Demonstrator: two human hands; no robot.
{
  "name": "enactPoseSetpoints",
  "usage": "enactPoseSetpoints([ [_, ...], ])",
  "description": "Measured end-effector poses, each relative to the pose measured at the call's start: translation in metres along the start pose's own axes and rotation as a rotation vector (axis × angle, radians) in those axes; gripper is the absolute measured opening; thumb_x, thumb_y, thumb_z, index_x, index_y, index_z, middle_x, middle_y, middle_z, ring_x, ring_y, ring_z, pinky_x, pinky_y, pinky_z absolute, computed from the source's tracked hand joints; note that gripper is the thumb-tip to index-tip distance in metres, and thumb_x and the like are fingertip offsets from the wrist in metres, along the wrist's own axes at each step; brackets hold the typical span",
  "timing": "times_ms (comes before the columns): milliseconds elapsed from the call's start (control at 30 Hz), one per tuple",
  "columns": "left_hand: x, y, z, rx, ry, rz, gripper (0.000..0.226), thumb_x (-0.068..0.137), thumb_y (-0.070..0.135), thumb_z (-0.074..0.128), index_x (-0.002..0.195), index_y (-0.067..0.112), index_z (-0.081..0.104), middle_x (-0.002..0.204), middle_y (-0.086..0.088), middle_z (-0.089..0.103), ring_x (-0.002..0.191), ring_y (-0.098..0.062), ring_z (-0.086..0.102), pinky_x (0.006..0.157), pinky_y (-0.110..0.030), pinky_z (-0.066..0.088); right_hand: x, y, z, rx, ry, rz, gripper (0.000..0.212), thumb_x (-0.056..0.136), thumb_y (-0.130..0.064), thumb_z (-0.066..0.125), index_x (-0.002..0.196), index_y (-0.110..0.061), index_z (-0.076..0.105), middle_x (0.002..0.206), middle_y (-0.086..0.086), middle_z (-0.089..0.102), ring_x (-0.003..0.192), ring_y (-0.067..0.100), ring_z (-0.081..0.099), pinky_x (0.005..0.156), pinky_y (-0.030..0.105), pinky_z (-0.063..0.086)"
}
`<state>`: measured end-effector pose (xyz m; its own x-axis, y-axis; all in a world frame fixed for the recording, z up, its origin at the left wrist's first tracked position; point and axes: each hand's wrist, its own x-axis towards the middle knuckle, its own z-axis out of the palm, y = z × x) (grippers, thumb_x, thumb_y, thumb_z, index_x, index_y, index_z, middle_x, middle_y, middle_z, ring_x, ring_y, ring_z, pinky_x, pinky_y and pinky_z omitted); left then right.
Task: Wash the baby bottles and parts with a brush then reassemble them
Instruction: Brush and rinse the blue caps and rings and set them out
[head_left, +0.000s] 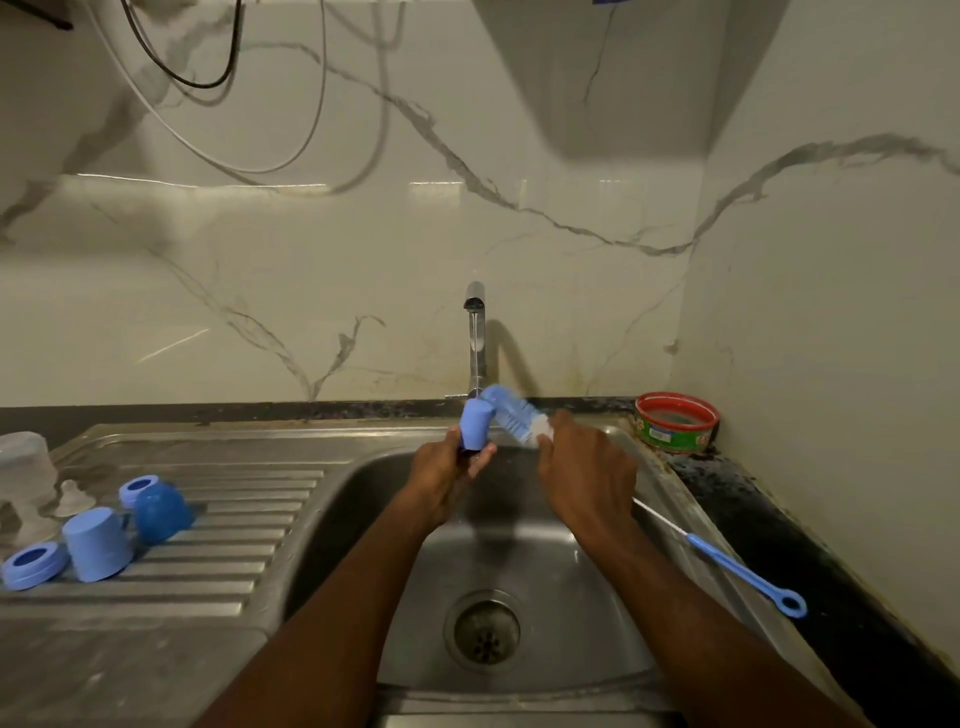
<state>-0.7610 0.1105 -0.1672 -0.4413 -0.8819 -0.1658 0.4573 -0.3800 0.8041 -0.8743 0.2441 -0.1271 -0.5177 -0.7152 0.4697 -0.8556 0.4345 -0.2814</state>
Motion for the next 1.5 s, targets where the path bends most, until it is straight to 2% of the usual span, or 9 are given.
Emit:
enactPoseSetpoints([
  [200,-0.006,-0.014,0.005,-0.004,-0.036,-0.212,0.036,0.105,0.033,0.046,0.116,0.004,0.064,0.092,-0.013,0.068,0.079,-0.020,0.064,0.075,-0.033,0.056,-0.001,-0.012,0.004,0.049,-0.114,-0.041,0.031,0.102,-0.035,0.054,0.128,-0.019,0.051,0.118,0.005,0.065,0.102,0.022,0.064,0.075,0.030,0.042],
  [333,0.001,-0.008,0.012,-0.182,0.027,-0.088,0.028,0.104,0.022,0.051,0.113,-0.001,0.063,0.095,-0.019,0.072,0.081,-0.024,0.068,0.067,-0.029,0.061,-0.003,-0.011,0.004,-0.027,-0.232,0.007,0.035,0.099,-0.030,0.058,0.131,-0.017,0.052,0.123,0.008,0.064,0.110,0.025,0.064,0.085,0.035,0.048],
  [500,0.004,-0.017,0.013,-0.107,0.140,-0.066,0.020,0.105,0.010,0.048,0.101,0.001,0.064,0.084,-0.015,0.067,0.076,-0.022,0.065,0.060,-0.025,0.058,-0.002,-0.022,0.008,0.098,-0.097,-0.006,0.032,0.100,-0.030,0.058,0.129,-0.018,0.050,0.119,0.005,0.066,0.103,0.022,0.066,0.077,0.030,0.047],
  [667,0.003,-0.016,0.010,-0.042,0.162,-0.010,0.016,0.104,0.010,0.051,0.105,0.000,0.064,0.094,-0.017,0.069,0.083,-0.024,0.068,0.051,-0.024,0.059,0.005,-0.023,0.023,0.105,-0.410,0.050,0.047,0.096,-0.026,0.066,0.138,-0.015,0.048,0.134,0.010,0.060,0.118,0.026,0.060,0.096,0.035,0.047],
  [800,0.004,-0.018,0.009,-0.074,0.122,-0.009,0.023,0.105,0.020,0.052,0.105,0.002,0.065,0.101,-0.019,0.071,0.097,-0.030,0.071,0.070,-0.033,0.064,0.005,-0.018,0.015,0.290,-0.191,0.005,0.031,0.099,-0.026,0.061,0.126,-0.012,0.054,0.118,0.007,0.066,0.103,0.021,0.064,0.076,0.025,0.042],
  [967,0.008,-0.016,0.005,0.059,0.163,0.087,0.015,0.096,0.017,0.067,0.098,0.002,0.067,0.093,-0.017,0.070,0.084,-0.024,0.069,0.069,-0.031,0.060,0.004,-0.009,0.014,0.849,-0.580,0.228,0.013,0.096,-0.006,0.052,0.104,-0.002,0.061,0.071,0.015,0.071,0.062,0.028,0.074,0.046,0.023,0.048],
  [1067,0.009,-0.017,0.006,0.047,0.173,0.113,0.017,0.097,0.014,0.065,0.106,-0.001,0.066,0.097,-0.017,0.071,0.089,-0.026,0.070,0.075,-0.030,0.057,0.015,-0.009,0.019,1.152,-0.555,0.417,0.015,0.094,0.005,0.050,0.104,0.011,0.060,0.059,0.016,0.069,0.049,0.024,0.065,0.044,0.024,0.046],
  [1300,0.013,-0.018,0.002,0.103,0.269,0.225,0.019,0.096,0.020,0.068,0.094,0.001,0.068,0.085,-0.015,0.070,0.075,-0.023,0.067,0.068,-0.029,0.056,-0.003,-0.022,0.026,1.336,-0.660,0.445,0.023,0.104,-0.006,0.037,0.102,-0.002,0.059,0.070,0.010,0.070,0.036,0.010,0.052,0.034,0.017,0.035],
  [1500,0.014,-0.022,-0.007,0.448,0.239,0.394,0.018,0.098,0.028,0.067,0.091,0.013,0.074,0.089,-0.012,0.074,0.085,-0.024,0.069,0.072,-0.028,0.056,0.008,-0.020,0.035,1.428,-0.451,0.487,0.028,0.105,-0.014,0.042,0.114,0.002,0.064,0.074,0.009,0.075,0.036,0.008,0.045,0.034,0.018,0.031],
])
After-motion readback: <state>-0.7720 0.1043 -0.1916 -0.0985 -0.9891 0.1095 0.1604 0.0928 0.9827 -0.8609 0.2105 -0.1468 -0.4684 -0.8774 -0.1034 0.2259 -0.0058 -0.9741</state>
